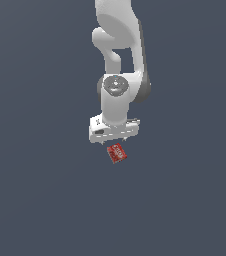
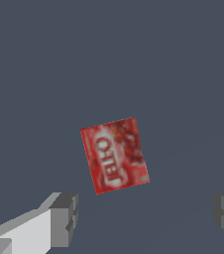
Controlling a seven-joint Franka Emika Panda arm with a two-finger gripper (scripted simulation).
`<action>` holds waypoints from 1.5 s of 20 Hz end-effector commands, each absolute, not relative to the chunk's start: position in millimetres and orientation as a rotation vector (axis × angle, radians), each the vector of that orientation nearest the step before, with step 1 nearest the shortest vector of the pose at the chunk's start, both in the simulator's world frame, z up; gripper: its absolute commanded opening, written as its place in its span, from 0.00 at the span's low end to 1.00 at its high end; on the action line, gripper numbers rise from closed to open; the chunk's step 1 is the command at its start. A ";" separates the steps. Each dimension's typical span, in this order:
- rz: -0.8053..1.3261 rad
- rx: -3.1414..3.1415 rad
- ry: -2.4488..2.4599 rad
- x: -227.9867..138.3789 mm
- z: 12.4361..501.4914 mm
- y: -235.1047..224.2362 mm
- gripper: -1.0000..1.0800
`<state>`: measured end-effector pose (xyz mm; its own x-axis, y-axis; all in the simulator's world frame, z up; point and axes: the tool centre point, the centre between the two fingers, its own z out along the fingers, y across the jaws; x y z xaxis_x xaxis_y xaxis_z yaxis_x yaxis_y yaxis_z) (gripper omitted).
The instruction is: Pick up the object and move it to a goal position.
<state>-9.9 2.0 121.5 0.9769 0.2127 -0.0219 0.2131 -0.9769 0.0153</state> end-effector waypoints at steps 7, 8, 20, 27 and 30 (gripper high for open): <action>-0.009 3.077 0.603 -6.7 78.7 13.3 0.96; -0.007 3.075 0.623 -6.5 75.6 14.3 0.96; -0.002 3.067 0.680 -6.8 60.8 17.1 0.96; -0.001 3.066 0.685 -7.7 29.1 17.2 0.96; -0.001 3.066 0.687 -7.4 19.2 17.2 0.96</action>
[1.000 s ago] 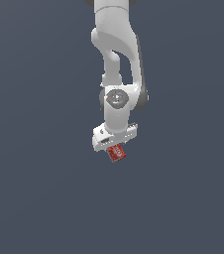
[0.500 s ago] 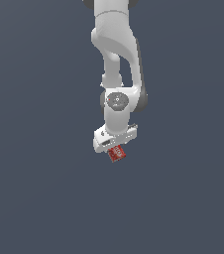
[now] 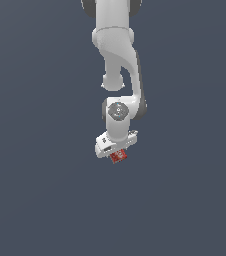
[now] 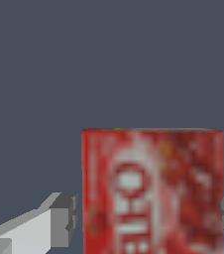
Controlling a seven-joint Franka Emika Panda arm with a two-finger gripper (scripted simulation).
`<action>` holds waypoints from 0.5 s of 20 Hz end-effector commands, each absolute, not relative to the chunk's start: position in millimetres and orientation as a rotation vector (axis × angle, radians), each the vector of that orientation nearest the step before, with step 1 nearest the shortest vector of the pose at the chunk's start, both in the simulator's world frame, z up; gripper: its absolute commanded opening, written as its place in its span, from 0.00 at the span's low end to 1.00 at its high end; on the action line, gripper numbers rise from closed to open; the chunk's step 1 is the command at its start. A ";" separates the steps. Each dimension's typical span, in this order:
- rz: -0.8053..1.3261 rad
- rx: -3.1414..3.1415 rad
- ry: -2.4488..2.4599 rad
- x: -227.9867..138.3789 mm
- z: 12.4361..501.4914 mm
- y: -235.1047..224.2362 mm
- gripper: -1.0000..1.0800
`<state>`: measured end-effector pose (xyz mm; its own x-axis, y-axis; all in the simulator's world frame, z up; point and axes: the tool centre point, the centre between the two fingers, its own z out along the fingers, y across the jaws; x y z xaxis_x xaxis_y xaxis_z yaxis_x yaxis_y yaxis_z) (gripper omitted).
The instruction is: Pick up the object and move it to a goal position.
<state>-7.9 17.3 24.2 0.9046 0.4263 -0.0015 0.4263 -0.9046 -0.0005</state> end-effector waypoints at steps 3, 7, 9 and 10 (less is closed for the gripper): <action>0.000 -3.065 -0.688 -6.6 15.5 17.4 0.96; 0.000 -3.065 -0.688 -6.5 15.3 17.4 0.00; 0.000 -3.065 -0.688 -6.5 15.3 17.4 0.00; 0.000 -3.065 -0.688 -6.5 15.3 17.4 0.00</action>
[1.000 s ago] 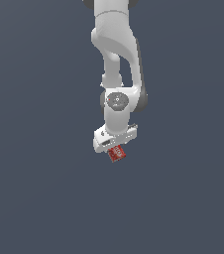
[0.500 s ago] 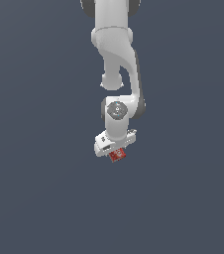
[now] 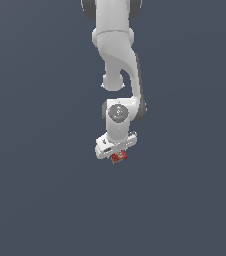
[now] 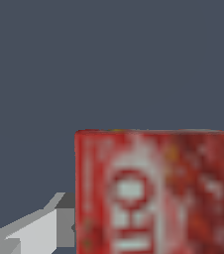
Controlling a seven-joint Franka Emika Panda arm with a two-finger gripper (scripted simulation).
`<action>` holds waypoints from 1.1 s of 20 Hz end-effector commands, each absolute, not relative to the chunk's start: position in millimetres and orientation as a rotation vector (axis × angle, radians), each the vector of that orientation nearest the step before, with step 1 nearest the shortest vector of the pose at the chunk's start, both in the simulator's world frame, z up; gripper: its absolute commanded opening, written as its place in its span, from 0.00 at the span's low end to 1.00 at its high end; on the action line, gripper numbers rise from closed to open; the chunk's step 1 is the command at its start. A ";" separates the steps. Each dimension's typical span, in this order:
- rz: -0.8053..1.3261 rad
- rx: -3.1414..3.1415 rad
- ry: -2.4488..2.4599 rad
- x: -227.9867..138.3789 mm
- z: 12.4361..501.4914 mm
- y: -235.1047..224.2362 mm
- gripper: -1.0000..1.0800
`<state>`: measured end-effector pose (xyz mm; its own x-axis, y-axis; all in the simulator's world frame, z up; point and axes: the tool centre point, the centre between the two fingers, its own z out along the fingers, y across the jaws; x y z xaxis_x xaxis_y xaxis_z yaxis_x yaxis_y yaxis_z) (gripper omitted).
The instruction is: Pick up the object and move it to a goal position.
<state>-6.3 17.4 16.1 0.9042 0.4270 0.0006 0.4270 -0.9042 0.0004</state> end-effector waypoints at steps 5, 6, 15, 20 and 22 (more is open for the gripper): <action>0.002 3.065 0.687 -6.0 16.1 17.1 0.00; 0.002 3.065 0.687 -6.0 16.4 17.0 0.00; 0.002 3.065 0.687 -6.0 44.3 6.7 0.00; 0.002 3.065 0.688 -5.8 80.8 -6.4 0.00; 0.002 3.065 0.688 -5.6 99.4 -13.2 0.00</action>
<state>-5.8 -8.0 85.3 0.9040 0.4275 0.0001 0.4275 -0.9040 0.0005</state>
